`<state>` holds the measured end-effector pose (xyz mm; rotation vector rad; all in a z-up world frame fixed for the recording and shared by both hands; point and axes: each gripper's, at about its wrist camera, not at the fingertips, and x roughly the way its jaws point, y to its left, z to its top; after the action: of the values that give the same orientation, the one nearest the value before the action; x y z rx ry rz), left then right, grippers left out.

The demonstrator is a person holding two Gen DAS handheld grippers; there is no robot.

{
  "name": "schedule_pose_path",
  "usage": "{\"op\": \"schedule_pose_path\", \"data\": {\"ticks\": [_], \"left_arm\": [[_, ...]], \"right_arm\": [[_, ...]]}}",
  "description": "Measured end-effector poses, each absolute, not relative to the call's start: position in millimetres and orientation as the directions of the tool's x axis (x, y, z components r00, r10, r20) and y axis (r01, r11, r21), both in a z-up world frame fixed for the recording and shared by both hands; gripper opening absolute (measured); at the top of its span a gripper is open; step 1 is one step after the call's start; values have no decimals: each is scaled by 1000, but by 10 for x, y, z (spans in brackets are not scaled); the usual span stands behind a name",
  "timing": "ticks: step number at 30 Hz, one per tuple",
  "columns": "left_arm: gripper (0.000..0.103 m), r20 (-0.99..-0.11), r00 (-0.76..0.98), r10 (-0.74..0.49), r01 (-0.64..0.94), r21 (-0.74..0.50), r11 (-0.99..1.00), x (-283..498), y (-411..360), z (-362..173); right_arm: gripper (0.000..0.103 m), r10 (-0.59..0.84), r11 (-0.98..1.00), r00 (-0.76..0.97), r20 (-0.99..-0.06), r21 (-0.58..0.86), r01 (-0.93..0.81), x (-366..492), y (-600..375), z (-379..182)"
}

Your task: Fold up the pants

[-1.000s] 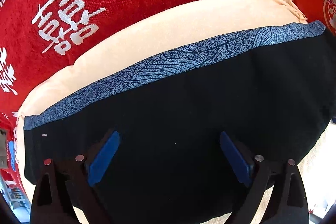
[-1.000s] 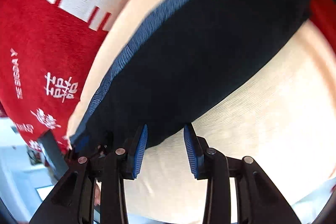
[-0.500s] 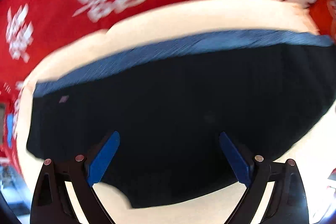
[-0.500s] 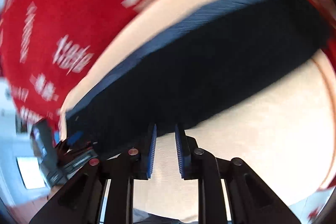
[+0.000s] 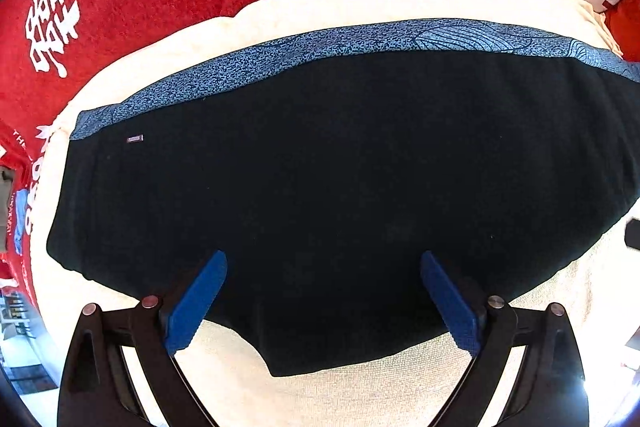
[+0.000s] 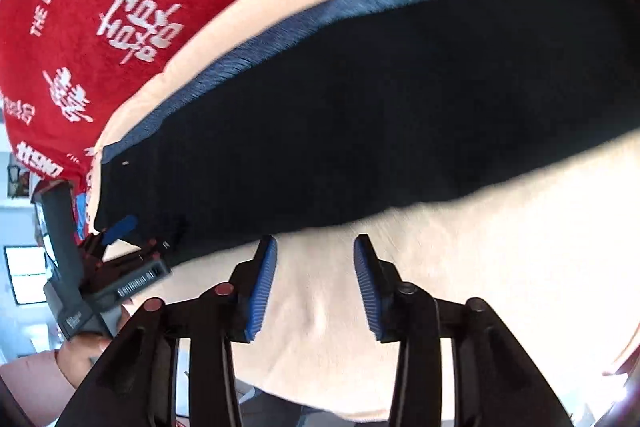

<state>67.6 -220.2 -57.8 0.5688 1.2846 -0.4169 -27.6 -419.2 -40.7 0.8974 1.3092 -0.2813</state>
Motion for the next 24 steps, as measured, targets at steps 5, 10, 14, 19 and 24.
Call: {"op": "schedule_pose_path", "data": {"ticks": [5,10,14,19,24], "left_arm": [[98,-967,250,41,590,186,786,664,-2252,-560],[98,-967,250,56,590,198,783,654,-2268,-554],[98,-962,263,72,595,221,772,639,-2305,-550],[98,-959,269,85,594,235,769,653,-2326,-560],[98,-954,282,106,598,261,758,627,-2341,-570]], "right_arm": [[46,308,611,259,-915,399,684,-476,-4178,-472],[46,314,593,247,-917,392,703,-593,-4193,-529],[46,317,580,258,-913,402,709,-646,-4218,-532],[46,318,568,269,-909,410,714,-696,-4238,-533],[46,323,550,287,-902,426,718,-770,-4267,-531]]}}
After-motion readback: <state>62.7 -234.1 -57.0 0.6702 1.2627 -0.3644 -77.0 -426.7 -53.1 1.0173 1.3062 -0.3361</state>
